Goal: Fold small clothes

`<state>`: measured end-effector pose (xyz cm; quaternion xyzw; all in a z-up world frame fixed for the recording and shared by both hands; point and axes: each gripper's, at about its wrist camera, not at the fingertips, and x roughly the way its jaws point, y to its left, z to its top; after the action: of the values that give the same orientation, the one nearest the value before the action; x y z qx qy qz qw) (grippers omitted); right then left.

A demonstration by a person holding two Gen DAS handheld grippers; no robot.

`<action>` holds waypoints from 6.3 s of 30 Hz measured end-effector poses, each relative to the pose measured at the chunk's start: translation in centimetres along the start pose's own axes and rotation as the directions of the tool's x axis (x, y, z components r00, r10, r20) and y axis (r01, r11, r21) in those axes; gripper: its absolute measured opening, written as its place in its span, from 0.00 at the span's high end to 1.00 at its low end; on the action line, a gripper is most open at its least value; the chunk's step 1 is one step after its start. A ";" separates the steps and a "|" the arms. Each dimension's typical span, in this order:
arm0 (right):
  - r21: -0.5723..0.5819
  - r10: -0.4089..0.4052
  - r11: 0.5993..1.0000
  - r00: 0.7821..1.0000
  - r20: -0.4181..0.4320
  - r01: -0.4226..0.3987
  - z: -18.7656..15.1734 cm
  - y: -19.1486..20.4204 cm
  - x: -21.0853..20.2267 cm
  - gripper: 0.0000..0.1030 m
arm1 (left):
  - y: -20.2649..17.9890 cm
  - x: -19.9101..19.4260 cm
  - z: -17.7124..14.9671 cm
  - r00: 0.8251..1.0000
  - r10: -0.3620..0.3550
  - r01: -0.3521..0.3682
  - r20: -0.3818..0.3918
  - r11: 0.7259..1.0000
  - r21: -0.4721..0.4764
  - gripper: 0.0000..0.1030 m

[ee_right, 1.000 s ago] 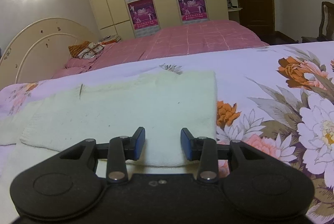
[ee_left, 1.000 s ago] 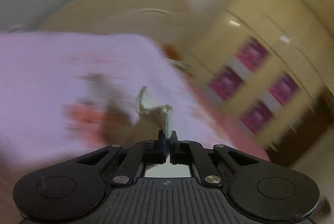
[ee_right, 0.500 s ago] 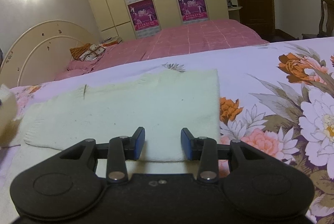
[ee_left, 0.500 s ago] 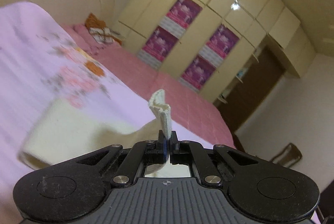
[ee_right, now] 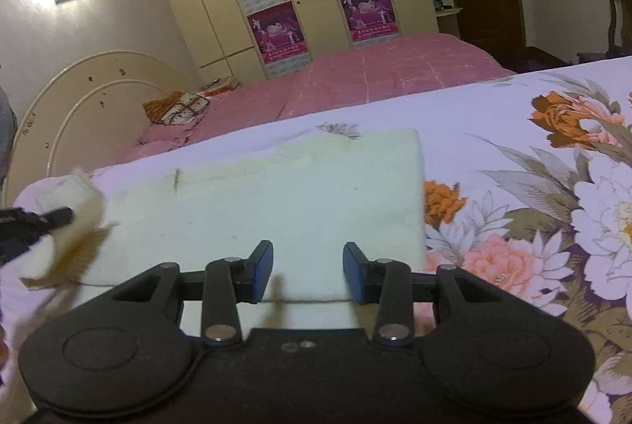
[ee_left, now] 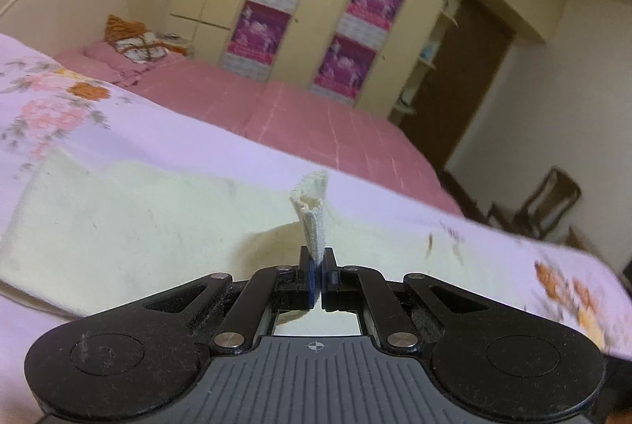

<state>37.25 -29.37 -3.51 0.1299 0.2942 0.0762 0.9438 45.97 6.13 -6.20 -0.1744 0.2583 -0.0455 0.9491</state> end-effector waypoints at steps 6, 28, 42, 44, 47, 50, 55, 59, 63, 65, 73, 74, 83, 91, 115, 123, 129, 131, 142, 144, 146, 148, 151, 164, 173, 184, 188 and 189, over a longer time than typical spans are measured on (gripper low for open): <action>0.014 0.044 0.999 0.999 -0.001 -0.044 0.3 1.1 0.3 0.61 | -2.8 0.9 -1.9 0.996 -0.002 0.005 -0.091 1.000 0.031 0.97; 0.197 0.302 0.943 0.939 -0.164 -0.269 -0.3 8.2 6.7 0.51 | 7.2 -10.1 -4.8 0.966 0.249 -0.253 -0.064 0.966 -0.048 0.61; -0.037 0.277 0.960 0.960 -0.040 -0.279 4.9 10.8 3.9 0.94 | 5.1 -7.4 -2.8 0.981 0.186 -0.190 -0.062 0.980 -0.067 0.60; -0.047 0.274 0.960 0.961 -0.031 -0.275 5.2 10.6 3.7 0.94 | 4.7 -7.1 -2.7 0.980 0.190 -0.195 -0.063 0.977 -0.085 0.60; -0.046 0.264 0.963 0.964 -0.023 -0.265 5.2 10.0 3.5 0.94 | 4.8 -5.8 -2.7 0.970 0.219 -0.232 -0.103 0.963 -0.136 0.61; -0.029 0.252 0.967 0.968 -0.012 -0.253 5.1 9.9 3.8 0.94 | 4.8 -4.9 -2.5 0.964 0.240 -0.256 -0.116 0.955 -0.150 0.61; -0.021 0.220 0.975 0.975 0.014 -0.220 5.1 8.6 3.0 0.94 | 4.8 -4.4 -2.3 0.958 0.257 -0.276 -0.129 0.948 -0.157 0.61; 0.013 0.174 0.985 0.984 0.046 -0.175 5.4 6.3 2.1 0.94 | 4.9 -4.4 -2.4 0.959 0.250 -0.267 -0.132 0.956 -0.125 0.61; 0.036 0.125 0.991 0.990 0.060 -0.127 5.4 4.0 1.4 0.94 | 5.1 -4.4 -2.1 0.960 0.242 -0.258 -0.140 0.960 -0.110 0.61; 0.043 0.105 0.993 0.993 0.060 -0.108 5.1 3.0 0.9 0.94 | 5.0 -4.3 -2.1 0.960 0.242 -0.257 -0.142 0.961 -0.101 0.61; 0.059 0.053 0.997 0.998 0.045 -0.055 3.7 1.0 0.1 0.94 | 5.1 -4.2 -1.9 0.960 0.241 -0.256 -0.145 0.962 -0.093 0.61; 0.063 0.048 0.997 0.998 0.045 -0.051 3.5 0.8 0.0 0.94 | 5.1 -4.2 -2.0 0.960 0.240 -0.254 -0.145 0.963 -0.092 0.61; 0.084 0.009 0.996 1.000 0.029 -0.011 2.5 -0.6 -0.4 0.94 | 5.3 -4.0 -1.9 0.961 0.236 -0.250 -0.145 0.964 -0.086 0.61; 0.101 -0.016 0.995 1.000 0.009 0.015 1.3 -2.1 -0.5 0.94 | 5.5 -3.9 -1.9 0.962 0.229 -0.243 -0.146 0.966 -0.084 0.61; 0.048 -0.026 0.999 1.000 0.017 0.025 0.9 -2.3 -1.2 0.80 | 1.0 -4.1 -0.2 0.990 0.127 -0.120 -0.069 0.988 0.094 0.60; -0.053 -0.096 0.994 0.991 -0.089 0.092 0.0 -1.1 1.9 0.91 | 2.7 -2.1 -1.2 0.985 0.075 -0.069 -0.154 0.997 0.041 0.61; -0.015 -0.076 0.997 0.997 -0.020 0.075 2.0 -1.1 2.2 0.79 | 3.3 1.1 3.0 0.995 0.083 -0.080 -0.054 0.995 0.060 0.60; -0.024 -0.073 0.997 0.997 -0.019 0.072 2.5 -0.9 3.3 0.80 | 3.1 3.7 3.9 0.992 0.090 -0.082 -0.084 0.992 0.094 0.60; -0.093 -0.101 0.991 0.994 -0.037 0.098 3.0 -1.1 7.3 0.83 | 4.1 9.5 5.7 0.985 0.117 -0.102 -0.125 0.988 0.119 0.60; -0.100 -0.098 0.990 0.995 -0.029 0.095 2.6 -1.0 7.2 0.83 | 3.9 8.8 5.1 0.986 0.122 -0.105 -0.116 0.984 0.143 0.60; -0.116 -0.098 0.989 0.995 -0.026 0.095 2.5 -0.9 7.0 0.83 | 3.5 7.7 4.4 0.986 0.124 -0.103 -0.110 0.979 0.174 0.60; -0.112 -0.103 0.989 0.994 -0.037 0.098 2.8 -0.9 6.5 0.82 | 2.7 6.1 3.3 0.988 0.121 -0.098 -0.099 0.973 0.211 0.60; -0.144 -0.071 0.987 0.997 0.021 0.073 2.9 0.3 4.3 0.72 | 1.2 3.9 1.0 0.987 0.147 -0.123 -0.068 0.952 0.282 0.60; -0.258 -0.115 0.961 0.992 -0.051 0.098 -0.6 1.2 2.4 0.70 | 0.0 0.2 -0.2 0.972 0.211 -0.168 -0.098 0.929 0.330 0.53; -0.262 -0.133 0.959 0.989 -0.071 0.111 -0.3 1.8 2.9 0.70 | -0.3 0.2 -0.3 0.967 0.231 -0.179 -0.104 0.915 0.362 0.53; -0.199 -0.127 0.974 0.989 -0.073 0.110 0.2 1.5 1.0 0.62 | -0.1 -3.4 -0.7 0.963 0.248 -0.199 -0.100 0.915 0.352 0.19; -0.099 -0.079 0.993 0.992 -0.094 0.070 -1.3 0.1 -2.8 0.62 | 1.5 -8.6 -3.3 0.971 0.202 -0.154 -0.131 0.939 0.308 0.19; -0.061 -0.058 0.997 0.993 -0.107 0.052 -1.9 -0.4 -4.0 0.62 | 2.1 -10.2 -4.3 0.970 0.199 -0.150 -0.141 0.944 0.295 0.19</action>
<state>32.91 -30.24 -2.96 0.0899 0.3463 0.0657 0.9315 34.99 8.57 -5.55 -0.0091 0.3428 -0.0120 0.9393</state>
